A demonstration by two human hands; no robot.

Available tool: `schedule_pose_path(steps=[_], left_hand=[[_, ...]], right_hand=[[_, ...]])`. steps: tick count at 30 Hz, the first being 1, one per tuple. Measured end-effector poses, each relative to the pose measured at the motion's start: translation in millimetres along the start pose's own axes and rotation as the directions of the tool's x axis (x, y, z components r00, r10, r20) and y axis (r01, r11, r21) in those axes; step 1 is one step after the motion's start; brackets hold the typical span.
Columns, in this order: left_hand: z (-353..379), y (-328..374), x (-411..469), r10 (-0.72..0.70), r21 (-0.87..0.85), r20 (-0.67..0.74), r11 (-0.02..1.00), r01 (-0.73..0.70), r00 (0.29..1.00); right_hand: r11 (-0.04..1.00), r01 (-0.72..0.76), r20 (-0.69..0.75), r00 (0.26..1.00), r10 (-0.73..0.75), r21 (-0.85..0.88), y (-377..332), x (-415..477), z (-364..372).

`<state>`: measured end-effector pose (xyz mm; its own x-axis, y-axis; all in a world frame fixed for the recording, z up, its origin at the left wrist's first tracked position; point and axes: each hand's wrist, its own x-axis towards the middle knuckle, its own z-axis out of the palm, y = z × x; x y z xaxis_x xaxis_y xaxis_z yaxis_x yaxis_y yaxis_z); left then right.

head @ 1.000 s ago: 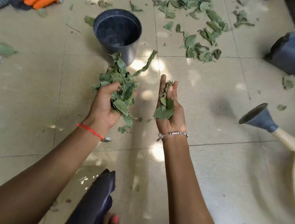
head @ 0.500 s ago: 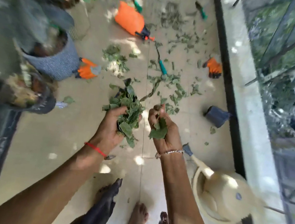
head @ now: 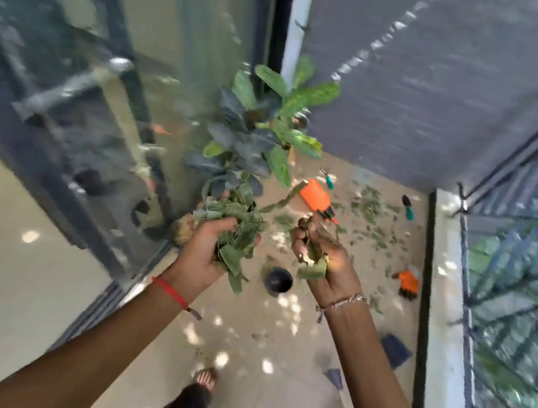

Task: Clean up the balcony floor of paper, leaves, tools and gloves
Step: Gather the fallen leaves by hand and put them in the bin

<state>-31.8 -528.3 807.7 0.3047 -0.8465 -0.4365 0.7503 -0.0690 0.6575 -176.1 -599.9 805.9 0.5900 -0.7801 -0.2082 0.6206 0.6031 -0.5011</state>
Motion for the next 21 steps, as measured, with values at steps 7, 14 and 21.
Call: schedule_pose_path(steps=[7,14,21], left_hand=[[-64,33,-111,0.283,-0.249,-0.276,0.902,-0.352,0.919],[-143,21,-236,0.378,-0.33,-0.623,0.666,-0.669,0.684],[-210,-15,-334,0.313,-0.25,-0.841,0.499,-0.83,0.442]], right_hand=[[0.932,-0.338,0.186,0.915,0.359,-0.134,86,-17,79],[0.682,-0.605,0.313,0.609,0.729,-0.412,205,-77,135],[0.433,-0.73,0.242,0.359,0.901,-0.529,317,-145,147]])
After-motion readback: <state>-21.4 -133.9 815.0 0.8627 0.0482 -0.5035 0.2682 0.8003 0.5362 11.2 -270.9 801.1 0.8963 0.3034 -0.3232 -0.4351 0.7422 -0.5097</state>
